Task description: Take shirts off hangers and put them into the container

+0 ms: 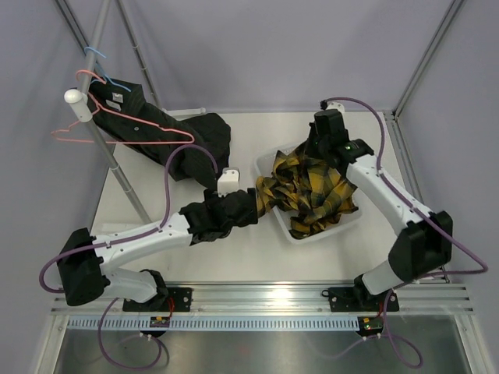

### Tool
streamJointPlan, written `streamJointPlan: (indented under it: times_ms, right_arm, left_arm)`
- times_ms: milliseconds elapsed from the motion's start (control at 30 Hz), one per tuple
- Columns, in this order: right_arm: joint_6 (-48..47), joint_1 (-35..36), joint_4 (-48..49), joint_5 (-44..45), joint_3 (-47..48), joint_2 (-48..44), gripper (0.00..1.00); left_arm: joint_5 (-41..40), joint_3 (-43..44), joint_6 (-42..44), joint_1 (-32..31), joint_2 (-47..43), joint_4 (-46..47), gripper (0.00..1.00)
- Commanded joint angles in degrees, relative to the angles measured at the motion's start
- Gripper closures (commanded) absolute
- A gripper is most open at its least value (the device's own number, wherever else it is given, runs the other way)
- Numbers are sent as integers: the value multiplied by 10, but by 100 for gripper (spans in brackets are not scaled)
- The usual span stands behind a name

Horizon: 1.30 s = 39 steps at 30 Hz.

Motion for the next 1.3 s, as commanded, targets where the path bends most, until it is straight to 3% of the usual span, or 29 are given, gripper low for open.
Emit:
streamJointPlan:
  times_ms: [0,100,233,367,467,533,667,1133,1267]
  right_arm:
    - [-6,0,28,-2,21,64,100]
    - [34,0,37,-2,-29,124,100]
    - [79,0,85,-17,-116,130,100]
    - [101,0,104,-34,-175,117,97]
    - [85,0,96,-19,-182,98,67]
    - [75,1,82,-4,-176,76,56]
    - [59,0,58,17,-161,55,47]
    - [55,1,79,7,-176,70,45]
    - [58,0,84,5,-182,64,46]
  left_arm:
    - [20,-20,-4,12,-23,62,1]
    - [90,-41,18,39,-24,121,1]
    - [220,-72,30,89,-17,210,1]
    - [262,-76,27,116,8,260,1]
    - [314,-85,6,136,34,326,1]
    - [372,-100,-12,161,56,398,1]
    - [454,-129,-65,200,95,492,1]
    - [493,-153,-95,232,147,560,4]
    - [502,-144,-107,234,178,587,11]
